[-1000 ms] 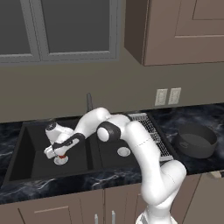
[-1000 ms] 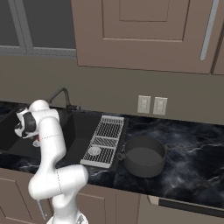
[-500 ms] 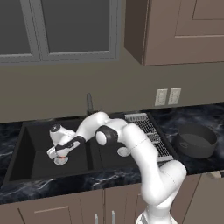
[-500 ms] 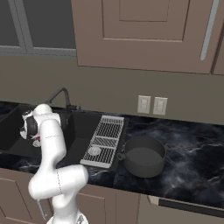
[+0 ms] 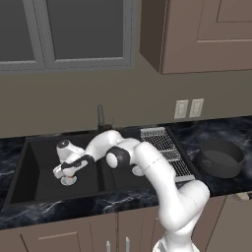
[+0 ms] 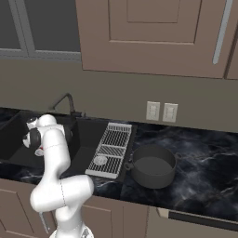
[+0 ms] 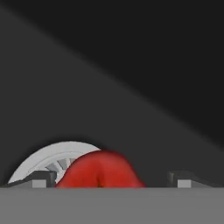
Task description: Dump the bell pepper from the pot into the sink. Then turn on the water and wash the bell pepper. Then turn off the water and put the bell pepper back in the pot.
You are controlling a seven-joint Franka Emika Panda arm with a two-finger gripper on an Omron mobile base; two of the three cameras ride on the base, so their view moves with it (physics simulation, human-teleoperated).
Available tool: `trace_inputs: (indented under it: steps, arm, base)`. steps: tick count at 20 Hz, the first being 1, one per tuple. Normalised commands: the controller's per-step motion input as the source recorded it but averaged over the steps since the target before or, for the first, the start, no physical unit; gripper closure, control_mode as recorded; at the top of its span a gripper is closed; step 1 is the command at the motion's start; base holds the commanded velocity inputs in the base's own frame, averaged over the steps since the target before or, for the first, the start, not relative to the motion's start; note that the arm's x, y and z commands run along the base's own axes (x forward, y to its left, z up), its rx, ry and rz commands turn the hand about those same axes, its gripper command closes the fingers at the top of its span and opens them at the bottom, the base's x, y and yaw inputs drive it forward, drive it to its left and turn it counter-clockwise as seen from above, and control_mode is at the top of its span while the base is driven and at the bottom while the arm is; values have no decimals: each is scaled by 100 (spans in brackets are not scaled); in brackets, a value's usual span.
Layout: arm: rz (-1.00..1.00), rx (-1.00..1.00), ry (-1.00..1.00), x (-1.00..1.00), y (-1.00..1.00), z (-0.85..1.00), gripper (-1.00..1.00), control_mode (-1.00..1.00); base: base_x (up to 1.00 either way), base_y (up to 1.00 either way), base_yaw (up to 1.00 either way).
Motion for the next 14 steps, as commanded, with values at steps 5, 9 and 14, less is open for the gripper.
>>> trace_inputs:
  steps: [5, 9, 14]
  arm:
    - [0, 0, 5, 0, 0, -30, -100, -100]
    - [0, 0, 7, 0, 0, -29, 100, -100]
    - [0, 0, 6, 0, 0, -18, 100, -100]
  base:
    - [0, 0, 0]
    - [0, 0, 0]
    - [0, 0, 0]
